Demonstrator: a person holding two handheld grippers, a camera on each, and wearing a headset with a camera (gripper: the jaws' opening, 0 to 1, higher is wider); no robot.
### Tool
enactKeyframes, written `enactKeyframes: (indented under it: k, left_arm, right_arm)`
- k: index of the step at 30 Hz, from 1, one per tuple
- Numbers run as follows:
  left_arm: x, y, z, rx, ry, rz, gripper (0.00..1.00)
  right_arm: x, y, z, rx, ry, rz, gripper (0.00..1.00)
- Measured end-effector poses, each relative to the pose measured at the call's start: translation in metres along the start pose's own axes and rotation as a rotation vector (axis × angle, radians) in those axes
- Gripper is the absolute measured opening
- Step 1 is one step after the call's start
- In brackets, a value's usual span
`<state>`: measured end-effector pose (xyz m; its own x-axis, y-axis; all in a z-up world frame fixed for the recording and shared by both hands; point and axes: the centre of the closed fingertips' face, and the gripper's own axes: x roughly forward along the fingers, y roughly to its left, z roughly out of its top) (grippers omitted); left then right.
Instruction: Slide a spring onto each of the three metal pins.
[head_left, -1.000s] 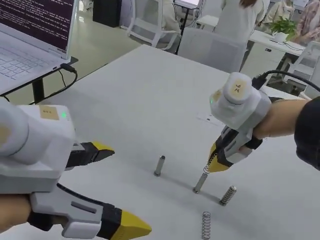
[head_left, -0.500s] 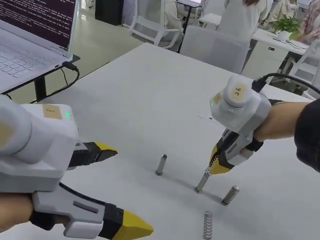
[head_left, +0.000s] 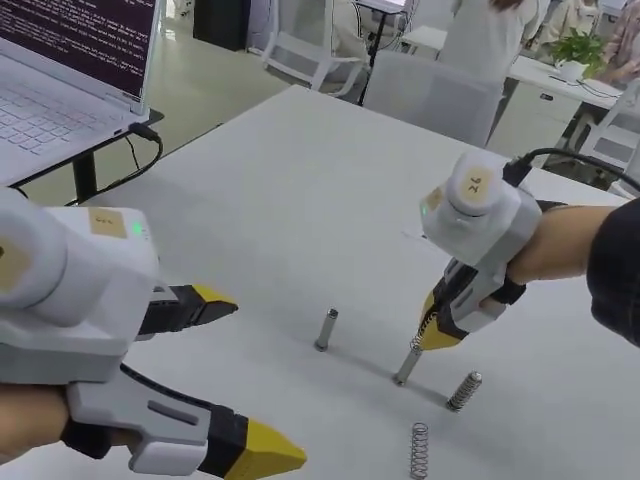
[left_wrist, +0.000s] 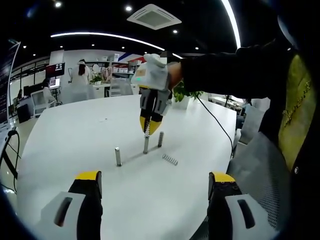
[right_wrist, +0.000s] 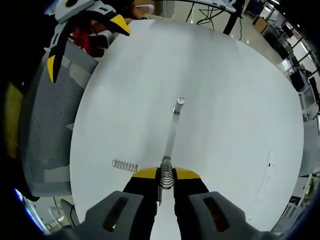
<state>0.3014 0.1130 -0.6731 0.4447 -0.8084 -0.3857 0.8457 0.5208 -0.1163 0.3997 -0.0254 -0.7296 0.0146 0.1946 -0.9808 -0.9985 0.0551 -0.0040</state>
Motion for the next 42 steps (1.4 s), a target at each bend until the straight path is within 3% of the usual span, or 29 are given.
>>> enactKeyframes:
  k: [42]
  left_arm:
    - [0.0000,-0.0019,-0.0045,-0.001,0.016,-0.016,0.81]
  right_arm:
    - [0.0063,0.0021,-0.0030,0.016,0.000,0.008,0.08]
